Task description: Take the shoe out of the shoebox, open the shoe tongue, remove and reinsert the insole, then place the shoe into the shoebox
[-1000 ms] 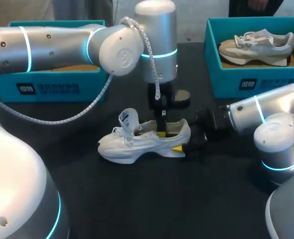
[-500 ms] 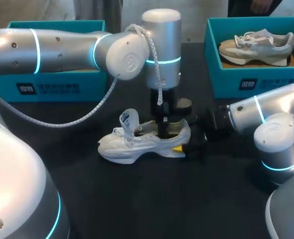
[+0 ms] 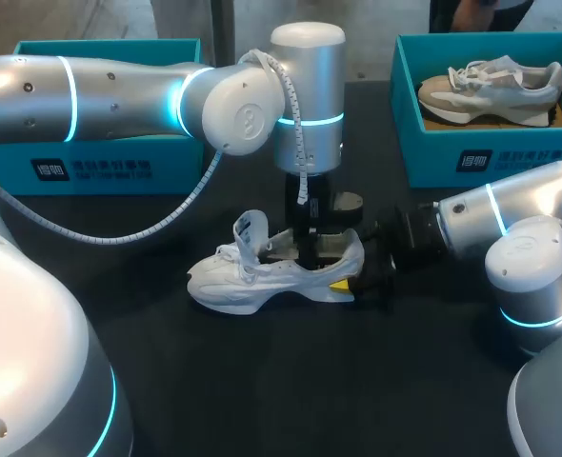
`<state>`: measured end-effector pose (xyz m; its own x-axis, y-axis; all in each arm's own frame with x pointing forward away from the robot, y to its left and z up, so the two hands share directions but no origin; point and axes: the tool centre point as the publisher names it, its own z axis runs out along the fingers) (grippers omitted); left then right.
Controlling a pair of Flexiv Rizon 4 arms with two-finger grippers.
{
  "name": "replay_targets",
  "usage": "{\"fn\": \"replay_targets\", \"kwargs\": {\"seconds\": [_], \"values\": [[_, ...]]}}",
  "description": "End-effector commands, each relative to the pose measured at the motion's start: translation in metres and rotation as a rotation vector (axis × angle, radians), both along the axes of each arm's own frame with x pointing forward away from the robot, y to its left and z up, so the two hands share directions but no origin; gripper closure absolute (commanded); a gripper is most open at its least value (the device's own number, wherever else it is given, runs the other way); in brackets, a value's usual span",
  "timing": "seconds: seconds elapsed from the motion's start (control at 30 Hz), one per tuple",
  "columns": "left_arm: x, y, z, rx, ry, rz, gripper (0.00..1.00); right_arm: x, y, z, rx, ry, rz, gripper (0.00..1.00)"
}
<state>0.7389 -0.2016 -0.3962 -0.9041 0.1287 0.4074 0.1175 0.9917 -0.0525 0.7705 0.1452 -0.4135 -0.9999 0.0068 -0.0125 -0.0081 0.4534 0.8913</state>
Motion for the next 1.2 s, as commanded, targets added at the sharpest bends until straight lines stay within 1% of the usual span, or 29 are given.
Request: {"fn": "replay_targets", "kwargs": {"seconds": [0.03, 0.17, 0.23, 0.4, 0.53, 0.57, 0.7, 0.93, 0.97, 1.0, 1.1, 1.13, 1.2], "values": [[-0.005, 0.002, -0.004, -0.001, -0.003, -0.003, 0.68, 0.002, 0.001, 0.001, -0.003, -0.001, -0.002, 1.0], [-0.007, 0.0, -0.014, 0.02, -0.028, -0.021, 0.66, 0.002, 0.001, 0.001, -0.003, -0.001, -0.002, 1.0], [-0.008, -0.001, -0.017, 0.025, -0.035, -0.028, 0.62, 0.002, 0.001, 0.001, -0.003, -0.001, -0.002, 1.0], [-0.005, -0.002, -0.027, 0.025, -0.083, -0.011, 0.63, 0.002, 0.001, 0.001, -0.003, -0.001, -0.002, 1.0], [-0.001, 0.0, -0.031, 0.008, -0.134, 0.01, 0.7, 0.002, 0.001, 0.001, -0.003, -0.001, -0.002, 1.0], [0.0, 0.001, -0.031, 0.005, -0.146, 0.018, 0.71, 0.002, 0.001, 0.001, -0.003, -0.001, -0.002, 1.0], [0.004, 0.004, -0.034, 0.0, -0.228, 0.036, 0.78, 0.002, 0.001, 0.001, -0.003, -0.001, -0.002, 1.0], [0.008, 0.009, -0.044, 0.028, -0.282, 0.039, 0.83, 0.002, 0.001, 0.001, -0.003, -0.001, -0.002, 1.0], [0.009, 0.009, -0.044, 0.035, -0.297, 0.044, 0.85, 0.002, 0.001, 0.001, -0.003, -0.001, -0.002, 1.0], [0.01, 0.01, -0.045, 0.038, -0.308, 0.047, 0.86, 0.002, 0.001, 0.001, -0.003, -0.001, -0.002, 1.0], [0.015, 0.013, -0.044, 0.045, -0.342, 0.064, 0.98, 0.002, 0.001, 0.001, -0.003, -0.001, -0.002, 1.0], [0.017, 0.014, -0.043, 0.046, -0.353, 0.07, 1.0, 0.002, 0.001, 0.001, -0.003, -0.001, -0.002, 1.0], [0.019, 0.016, -0.039, 0.043, -0.356, 0.073, 1.0, 0.002, 0.001, 0.001, -0.003, -0.001, -0.002, 1.0]]}}
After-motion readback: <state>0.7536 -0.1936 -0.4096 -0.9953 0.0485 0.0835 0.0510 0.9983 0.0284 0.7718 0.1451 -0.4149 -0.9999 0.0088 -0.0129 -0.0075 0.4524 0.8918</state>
